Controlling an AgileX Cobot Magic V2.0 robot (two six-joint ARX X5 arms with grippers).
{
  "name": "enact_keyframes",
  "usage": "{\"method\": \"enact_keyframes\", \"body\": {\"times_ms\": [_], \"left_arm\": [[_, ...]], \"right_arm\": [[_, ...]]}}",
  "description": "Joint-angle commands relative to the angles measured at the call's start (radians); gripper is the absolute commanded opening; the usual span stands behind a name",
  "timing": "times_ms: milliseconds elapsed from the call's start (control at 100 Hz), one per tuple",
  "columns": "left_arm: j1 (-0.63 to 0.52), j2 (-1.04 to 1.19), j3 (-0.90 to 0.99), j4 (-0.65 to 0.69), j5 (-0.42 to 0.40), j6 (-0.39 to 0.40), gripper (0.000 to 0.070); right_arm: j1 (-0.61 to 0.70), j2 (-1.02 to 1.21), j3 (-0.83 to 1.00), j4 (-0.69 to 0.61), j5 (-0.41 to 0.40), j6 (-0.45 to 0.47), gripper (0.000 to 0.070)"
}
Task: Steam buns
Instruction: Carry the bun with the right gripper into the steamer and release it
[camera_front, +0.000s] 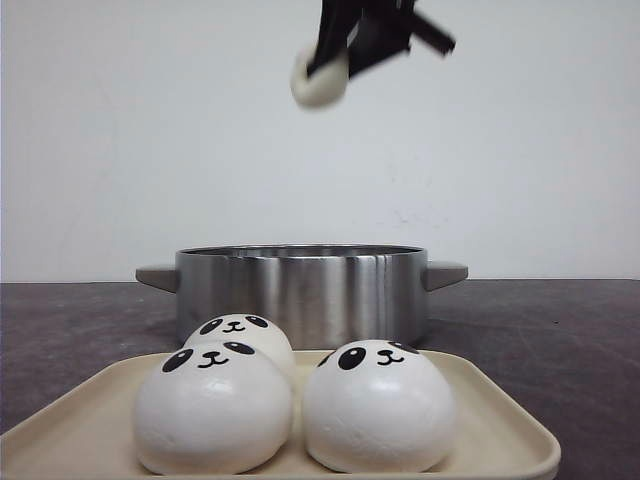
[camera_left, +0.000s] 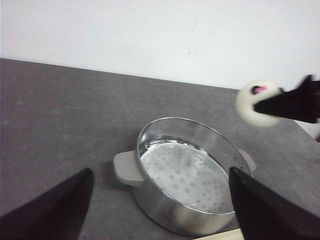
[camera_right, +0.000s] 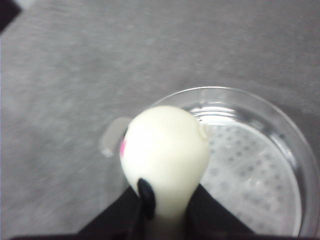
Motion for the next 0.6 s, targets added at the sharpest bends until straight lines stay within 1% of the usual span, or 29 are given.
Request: {"method": "enact_keyframes", "body": {"times_ms": [0, 160, 310, 550, 590], "left_arm": [[-0.003, 0.005, 0.011, 0.015, -0.006, 0.01, 0.0516], [-0.003, 0.005, 0.011, 0.014, -0.005, 0.01, 0.0516], [-0.003, 0.005, 0.011, 0.01, -0.005, 0.01, 0.0516], [-0.004, 0.005, 0.011, 0.007, -0.005, 0.01, 0.0516], [-0.004, 0.005, 0.011, 0.006, -0.005, 0.01, 0.0516]], "right_arm": [[-0.005, 0.079, 0.03, 0.014, -0.002, -0.029, 0.0006], [-0.032, 0.227, 0.039, 0.089, 0.0, -0.022, 0.0006], [-0.046, 0.337, 0.039, 0.107, 0.0, -0.015, 0.0006], [-0.053, 0.405, 0.039, 0.15, 0.0, -0.012, 0.001], [-0.058, 0.409, 0.039, 0.154, 0.002, -0.005, 0.0025]]}}
